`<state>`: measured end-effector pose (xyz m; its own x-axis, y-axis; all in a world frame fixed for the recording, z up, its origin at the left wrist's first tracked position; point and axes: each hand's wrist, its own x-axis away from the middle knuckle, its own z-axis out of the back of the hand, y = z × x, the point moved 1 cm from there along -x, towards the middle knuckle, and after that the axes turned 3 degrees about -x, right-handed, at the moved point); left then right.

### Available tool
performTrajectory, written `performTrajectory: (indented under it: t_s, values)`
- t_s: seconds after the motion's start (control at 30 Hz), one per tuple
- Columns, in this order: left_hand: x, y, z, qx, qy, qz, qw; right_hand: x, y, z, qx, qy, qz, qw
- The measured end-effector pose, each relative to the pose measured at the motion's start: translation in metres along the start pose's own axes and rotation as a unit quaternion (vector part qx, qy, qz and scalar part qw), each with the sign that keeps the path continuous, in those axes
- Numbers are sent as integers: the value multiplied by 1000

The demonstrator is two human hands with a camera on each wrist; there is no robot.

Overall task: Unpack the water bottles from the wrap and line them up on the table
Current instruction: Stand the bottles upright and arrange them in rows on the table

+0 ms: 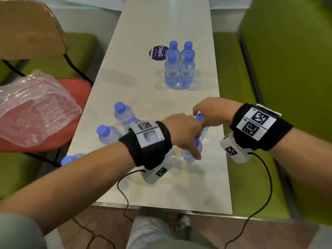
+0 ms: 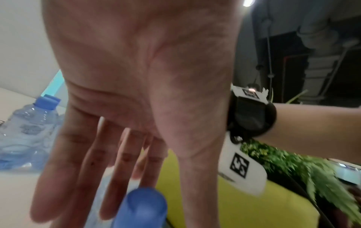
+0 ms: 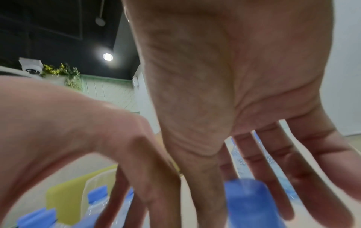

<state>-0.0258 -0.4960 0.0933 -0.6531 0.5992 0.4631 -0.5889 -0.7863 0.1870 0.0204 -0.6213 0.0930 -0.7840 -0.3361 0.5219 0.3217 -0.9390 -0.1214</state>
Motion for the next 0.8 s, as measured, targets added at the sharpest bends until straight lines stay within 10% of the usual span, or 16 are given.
performTrajectory:
  t_s: [0.8]
  values:
    - [-56,-148,65,90,149,157,972,-97,-1,45,-63,170,-25,983]
